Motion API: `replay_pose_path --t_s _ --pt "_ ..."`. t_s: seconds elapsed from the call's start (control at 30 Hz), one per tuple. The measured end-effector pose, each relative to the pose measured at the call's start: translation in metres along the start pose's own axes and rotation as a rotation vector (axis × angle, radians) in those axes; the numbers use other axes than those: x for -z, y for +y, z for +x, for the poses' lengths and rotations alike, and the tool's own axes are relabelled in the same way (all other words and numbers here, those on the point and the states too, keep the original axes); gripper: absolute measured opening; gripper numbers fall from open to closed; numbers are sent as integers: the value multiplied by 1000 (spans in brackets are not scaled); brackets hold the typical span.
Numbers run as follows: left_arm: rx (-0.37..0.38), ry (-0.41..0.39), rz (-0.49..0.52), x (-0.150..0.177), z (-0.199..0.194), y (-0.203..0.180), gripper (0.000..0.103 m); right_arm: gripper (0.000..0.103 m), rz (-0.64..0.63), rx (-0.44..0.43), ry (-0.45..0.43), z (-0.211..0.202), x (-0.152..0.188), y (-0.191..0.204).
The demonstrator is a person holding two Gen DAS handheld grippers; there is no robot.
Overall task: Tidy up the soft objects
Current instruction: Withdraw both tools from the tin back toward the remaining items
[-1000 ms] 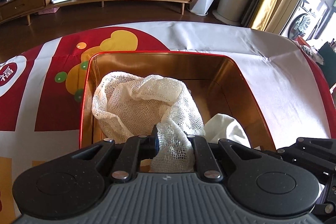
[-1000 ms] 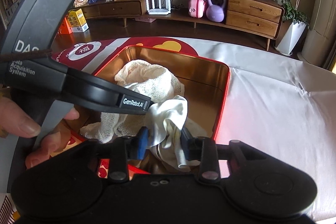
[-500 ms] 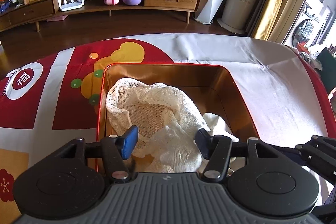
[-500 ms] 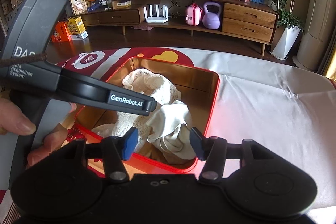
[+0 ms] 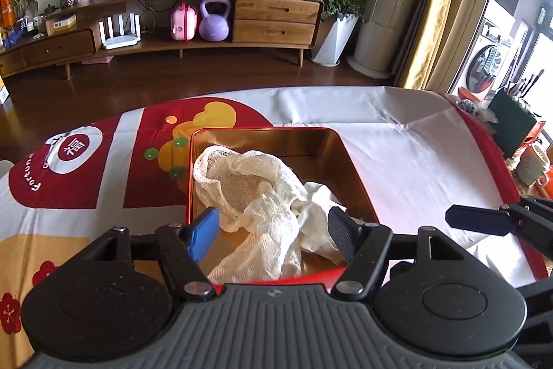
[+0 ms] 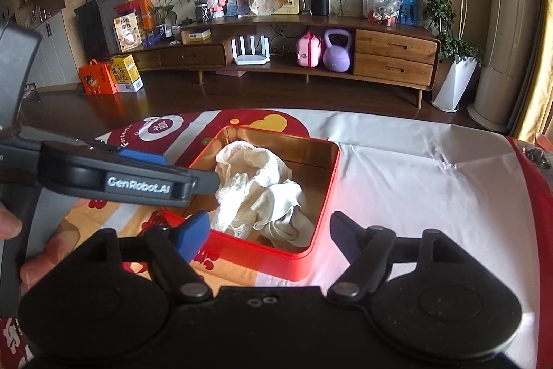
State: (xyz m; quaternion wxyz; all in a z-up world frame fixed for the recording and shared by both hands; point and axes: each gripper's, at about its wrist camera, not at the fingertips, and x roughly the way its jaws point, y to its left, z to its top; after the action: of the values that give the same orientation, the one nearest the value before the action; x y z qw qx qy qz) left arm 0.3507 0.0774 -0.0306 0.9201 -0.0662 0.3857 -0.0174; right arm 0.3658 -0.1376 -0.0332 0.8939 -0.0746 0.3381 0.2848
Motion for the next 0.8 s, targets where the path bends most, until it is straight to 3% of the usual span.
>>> replay_pose_path --t_s 0.27,0.4,0.8 --pt "26 -36 21 22 -53 -8 71 88 15 3 -51 -43 8 6" --pt "50 -61 18 35 -78 -11 81 93 13 -7 -76 -64 16 10" --pt "89 -121 63 78 -138 -24 83 97 38 -13 -145 -110 47 18"
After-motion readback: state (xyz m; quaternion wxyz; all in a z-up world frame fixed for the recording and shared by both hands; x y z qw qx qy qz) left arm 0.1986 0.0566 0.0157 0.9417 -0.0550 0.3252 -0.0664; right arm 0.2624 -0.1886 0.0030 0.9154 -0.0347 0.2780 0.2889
